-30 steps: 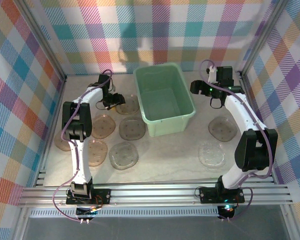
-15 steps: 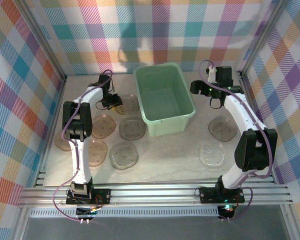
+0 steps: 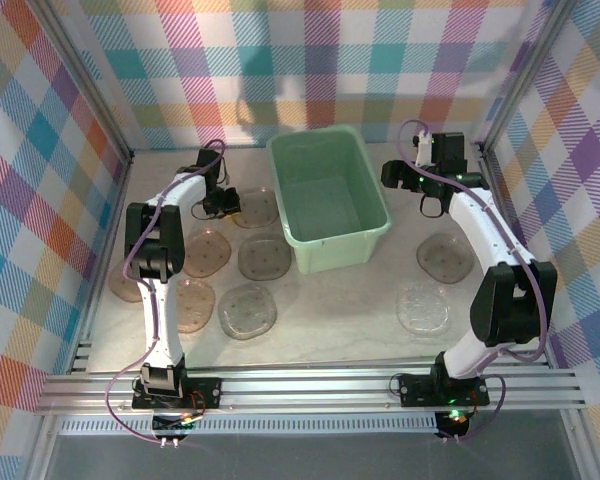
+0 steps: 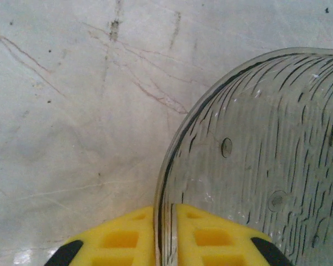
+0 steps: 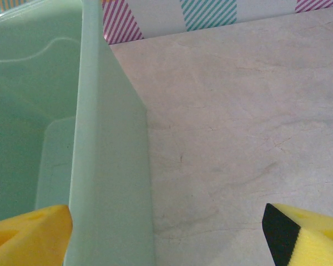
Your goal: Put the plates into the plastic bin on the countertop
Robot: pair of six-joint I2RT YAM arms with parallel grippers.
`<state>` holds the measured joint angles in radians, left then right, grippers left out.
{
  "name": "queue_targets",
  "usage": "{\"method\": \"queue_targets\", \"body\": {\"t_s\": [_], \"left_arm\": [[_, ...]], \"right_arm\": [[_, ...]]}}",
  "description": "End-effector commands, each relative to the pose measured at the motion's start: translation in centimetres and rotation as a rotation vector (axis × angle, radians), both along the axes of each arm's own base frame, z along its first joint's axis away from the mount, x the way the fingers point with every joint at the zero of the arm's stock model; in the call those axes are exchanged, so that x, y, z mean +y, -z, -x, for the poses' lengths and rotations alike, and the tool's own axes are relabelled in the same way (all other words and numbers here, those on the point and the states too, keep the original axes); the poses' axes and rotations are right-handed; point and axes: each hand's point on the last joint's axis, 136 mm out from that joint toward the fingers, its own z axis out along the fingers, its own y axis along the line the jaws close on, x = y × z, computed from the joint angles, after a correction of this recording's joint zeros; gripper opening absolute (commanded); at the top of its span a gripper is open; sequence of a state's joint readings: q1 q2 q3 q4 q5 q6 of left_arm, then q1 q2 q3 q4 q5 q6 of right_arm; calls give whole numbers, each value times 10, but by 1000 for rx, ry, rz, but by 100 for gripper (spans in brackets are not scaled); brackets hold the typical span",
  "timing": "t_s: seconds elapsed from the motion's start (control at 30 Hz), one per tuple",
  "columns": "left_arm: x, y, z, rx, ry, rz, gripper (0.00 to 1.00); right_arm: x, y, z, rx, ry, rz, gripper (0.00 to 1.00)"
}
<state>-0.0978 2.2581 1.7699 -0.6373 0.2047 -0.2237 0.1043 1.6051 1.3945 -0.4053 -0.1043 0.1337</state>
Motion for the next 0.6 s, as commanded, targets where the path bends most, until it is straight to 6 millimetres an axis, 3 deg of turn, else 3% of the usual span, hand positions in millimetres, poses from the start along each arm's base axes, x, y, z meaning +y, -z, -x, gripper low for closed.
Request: {"method": "queue_targets", "body": {"t_s": [0.0, 0.3, 0.57], "left_arm": [[-5, 8, 9, 31, 27, -2, 11], [-1, -12, 12, -25, 17, -15, 3], [12, -58, 18, -148, -40, -54, 0]], "right_arm": [[2, -13, 8, -35, -11, 12, 89], [1, -27, 24, -65, -9, 23, 89], [14, -49, 48, -108, -47, -31, 89]]}}
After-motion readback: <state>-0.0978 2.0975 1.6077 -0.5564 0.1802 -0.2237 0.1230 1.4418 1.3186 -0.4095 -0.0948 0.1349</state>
